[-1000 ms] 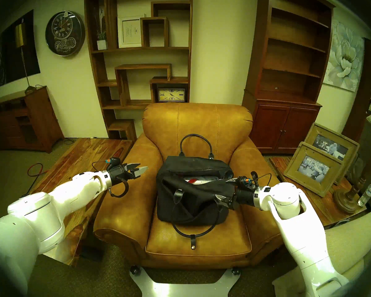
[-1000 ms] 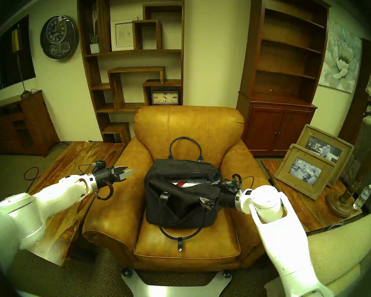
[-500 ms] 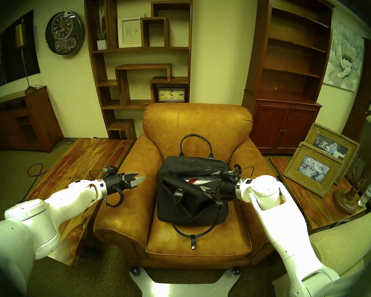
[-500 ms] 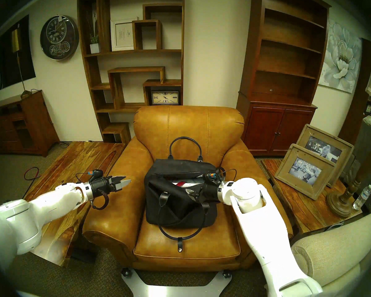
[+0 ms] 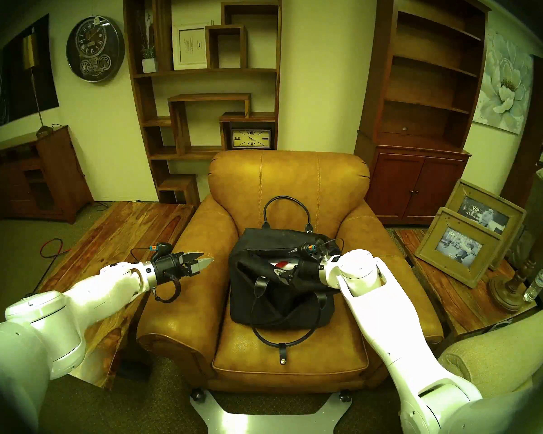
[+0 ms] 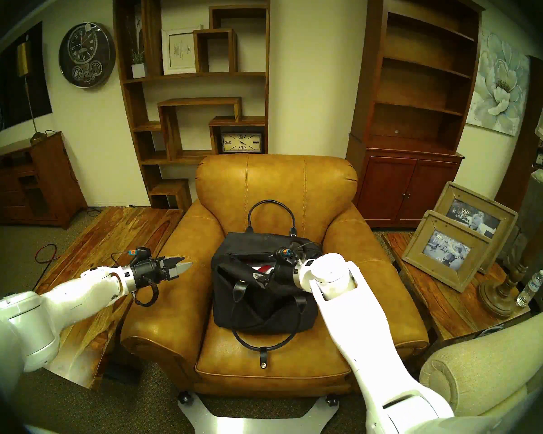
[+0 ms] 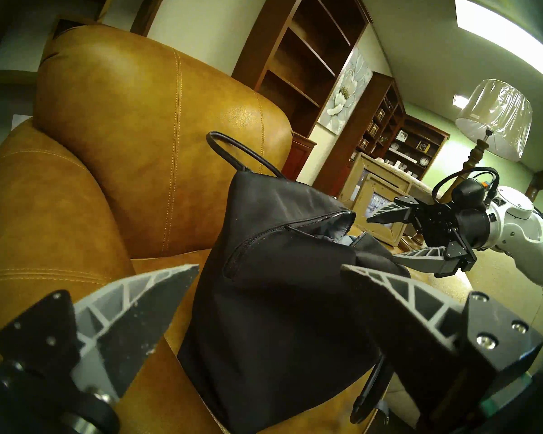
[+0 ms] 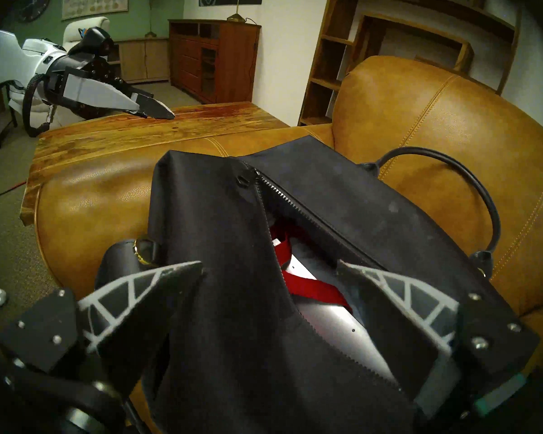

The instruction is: Close a bag with a zipper

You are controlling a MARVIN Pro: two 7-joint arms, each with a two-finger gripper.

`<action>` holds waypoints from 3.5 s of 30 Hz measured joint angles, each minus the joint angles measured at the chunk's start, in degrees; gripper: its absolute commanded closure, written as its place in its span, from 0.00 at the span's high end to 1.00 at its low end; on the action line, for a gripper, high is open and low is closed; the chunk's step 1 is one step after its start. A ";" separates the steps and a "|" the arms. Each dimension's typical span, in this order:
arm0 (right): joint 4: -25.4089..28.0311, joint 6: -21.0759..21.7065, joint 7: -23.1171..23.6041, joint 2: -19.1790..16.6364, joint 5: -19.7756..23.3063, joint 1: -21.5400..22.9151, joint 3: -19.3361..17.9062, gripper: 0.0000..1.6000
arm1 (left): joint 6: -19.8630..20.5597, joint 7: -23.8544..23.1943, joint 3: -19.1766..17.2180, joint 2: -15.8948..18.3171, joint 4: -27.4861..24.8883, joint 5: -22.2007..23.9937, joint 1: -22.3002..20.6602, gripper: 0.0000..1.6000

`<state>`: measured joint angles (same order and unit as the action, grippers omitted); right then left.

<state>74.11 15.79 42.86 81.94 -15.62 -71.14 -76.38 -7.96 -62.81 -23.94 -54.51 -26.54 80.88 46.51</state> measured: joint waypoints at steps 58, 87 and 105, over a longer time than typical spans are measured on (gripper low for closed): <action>-48.47 -14.28 0.06 13.56 -4.82 29.44 3.66 1.00 | -0.13 -0.07 -0.21 1.38 -2.52 0.08 0.70 1.00; -62.41 -23.95 -8.14 15.06 -11.48 36.72 7.37 0.93 | -0.13 2.23 -0.38 2.45 -4.90 0.18 1.24 1.00; -65.20 -26.56 -10.98 15.79 -13.72 37.69 7.57 0.64 | -0.13 3.71 -0.40 3.36 -6.76 0.26 1.70 1.00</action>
<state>8.91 -10.77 31.88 97.73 -29.34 -33.45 -68.81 -8.09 -59.10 -24.34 -51.15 -33.30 81.13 48.22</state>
